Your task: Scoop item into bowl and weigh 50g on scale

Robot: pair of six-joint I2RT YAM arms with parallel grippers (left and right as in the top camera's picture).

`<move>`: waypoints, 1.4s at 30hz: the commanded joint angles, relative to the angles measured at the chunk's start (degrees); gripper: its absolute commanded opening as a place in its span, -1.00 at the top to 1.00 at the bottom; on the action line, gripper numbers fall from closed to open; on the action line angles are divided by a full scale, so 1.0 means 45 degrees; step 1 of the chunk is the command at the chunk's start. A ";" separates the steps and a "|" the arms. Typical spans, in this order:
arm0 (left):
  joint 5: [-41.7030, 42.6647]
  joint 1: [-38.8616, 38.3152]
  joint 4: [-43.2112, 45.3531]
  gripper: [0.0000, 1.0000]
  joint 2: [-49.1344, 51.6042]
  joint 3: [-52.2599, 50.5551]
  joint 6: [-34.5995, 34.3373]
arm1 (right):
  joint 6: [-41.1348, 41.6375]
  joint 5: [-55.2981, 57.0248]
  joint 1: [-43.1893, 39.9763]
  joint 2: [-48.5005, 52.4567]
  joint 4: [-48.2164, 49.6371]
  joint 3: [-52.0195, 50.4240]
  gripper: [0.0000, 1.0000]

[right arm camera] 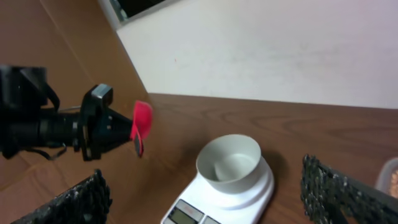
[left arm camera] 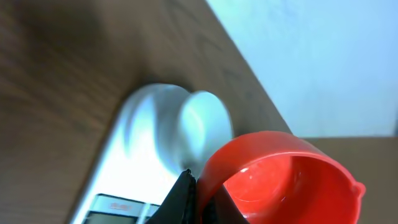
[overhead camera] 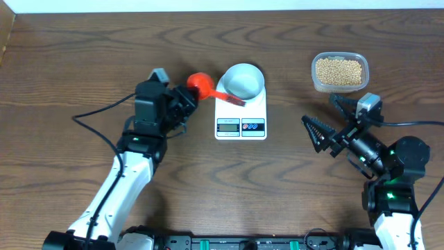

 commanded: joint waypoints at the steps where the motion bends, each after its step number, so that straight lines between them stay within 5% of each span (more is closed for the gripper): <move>1: -0.0306 -0.0578 0.0447 0.85 -0.0151 0.0039 -0.0121 | 0.0544 -0.0136 0.0442 0.0597 0.0296 0.0185 -0.93; 21: -0.1530 -0.2404 0.1559 0.85 -0.0097 0.0039 -0.0495 | 0.0544 0.0175 0.3332 0.4240 0.4974 0.0185 -0.36; 42: -0.1797 -0.3487 0.2050 0.85 0.0068 0.0039 -0.0593 | 0.0495 0.1073 0.4367 0.4357 0.5110 0.0189 0.38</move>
